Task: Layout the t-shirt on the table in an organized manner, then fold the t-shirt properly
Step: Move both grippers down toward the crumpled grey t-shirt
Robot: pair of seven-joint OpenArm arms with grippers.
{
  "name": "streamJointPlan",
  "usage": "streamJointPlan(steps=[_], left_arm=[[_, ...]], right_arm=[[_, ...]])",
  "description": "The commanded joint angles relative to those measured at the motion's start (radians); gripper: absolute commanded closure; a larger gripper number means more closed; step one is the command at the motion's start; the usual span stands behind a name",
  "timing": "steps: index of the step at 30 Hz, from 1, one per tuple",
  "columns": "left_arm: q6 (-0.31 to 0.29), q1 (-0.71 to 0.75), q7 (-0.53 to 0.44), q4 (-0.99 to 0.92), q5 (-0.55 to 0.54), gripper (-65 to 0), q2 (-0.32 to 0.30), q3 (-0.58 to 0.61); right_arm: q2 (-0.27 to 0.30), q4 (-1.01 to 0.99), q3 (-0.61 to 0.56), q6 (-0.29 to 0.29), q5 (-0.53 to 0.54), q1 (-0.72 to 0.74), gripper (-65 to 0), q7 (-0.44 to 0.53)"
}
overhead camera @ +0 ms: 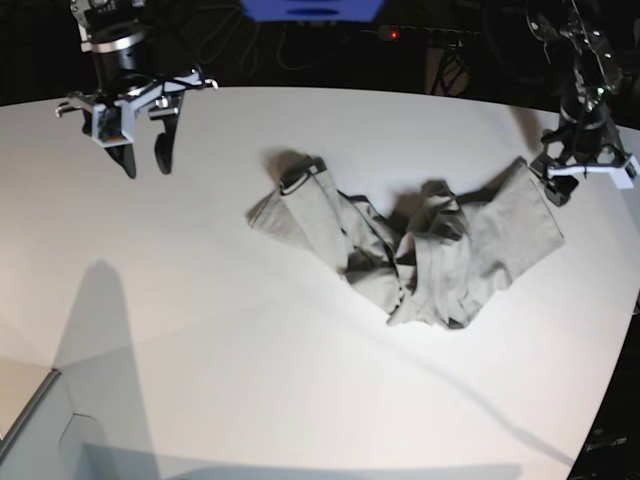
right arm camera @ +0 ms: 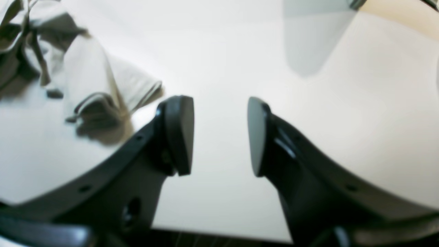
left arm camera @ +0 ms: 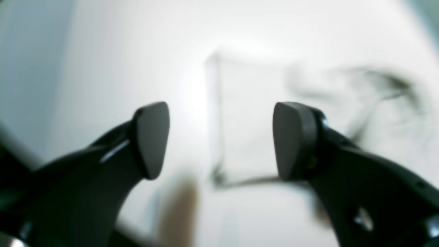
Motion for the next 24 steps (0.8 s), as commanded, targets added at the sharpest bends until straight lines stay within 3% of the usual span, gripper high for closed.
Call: streamJointPlan(steps=[1, 4, 7, 10, 12, 15, 20, 22, 24], left_arm=[[-0.008, -0.026, -0.024, -0.007, -0.005, -47.1, -0.011, -0.003], [-0.008, -0.034, -0.024, -0.073, -0.005, -47.1, -0.011, -0.001], [-0.008, -0.052, -0.024, -0.113, -0.005, -47.1, -0.025, 0.000], [-0.008, -0.065, -0.024, -0.141, -0.005, -47.1, -0.039, 0.002], [-0.008, -0.091, -0.021, -0.169, -0.005, -47.1, -0.043, 0.003], [-0.008, -0.121, -0.021, -0.213, -0.005, -47.1, -0.051, 0.003], [-0.008, -0.152, -0.020, -0.270, -0.005, -46.7, -0.057, 0.046], [-0.008, -0.157, -0.024, -0.294, -0.005, -42.7, -0.075, 0.092], [-0.008, -0.167, -0.026, -0.317, -0.005, -33.9, -0.089, 0.137]], right_arm=[[0.003, 0.016, -0.004, 0.003, -0.002, 0.018, -28.6, 0.026], [0.003, 0.016, -0.059, 0.003, -0.002, 0.090, -35.0, -0.059], [0.008, 0.016, -0.153, 0.011, -0.002, 0.199, -37.6, -0.209], [0.000, 0.014, -0.237, 0.098, -0.002, 0.309, -37.4, -0.366], [-0.038, 0.008, -0.270, 0.138, -0.002, 0.366, -37.3, -0.432], [-0.077, -0.007, -0.274, 0.140, -0.004, 0.403, -37.3, -0.456], [-0.073, -0.015, -0.277, 0.140, -0.004, 0.400, -37.3, -0.455], [-0.058, -0.018, -0.277, 0.141, -0.004, 0.398, -37.3, -0.455], [-0.044, -0.018, -0.280, 0.141, -0.004, 0.400, -37.3, -0.455]])
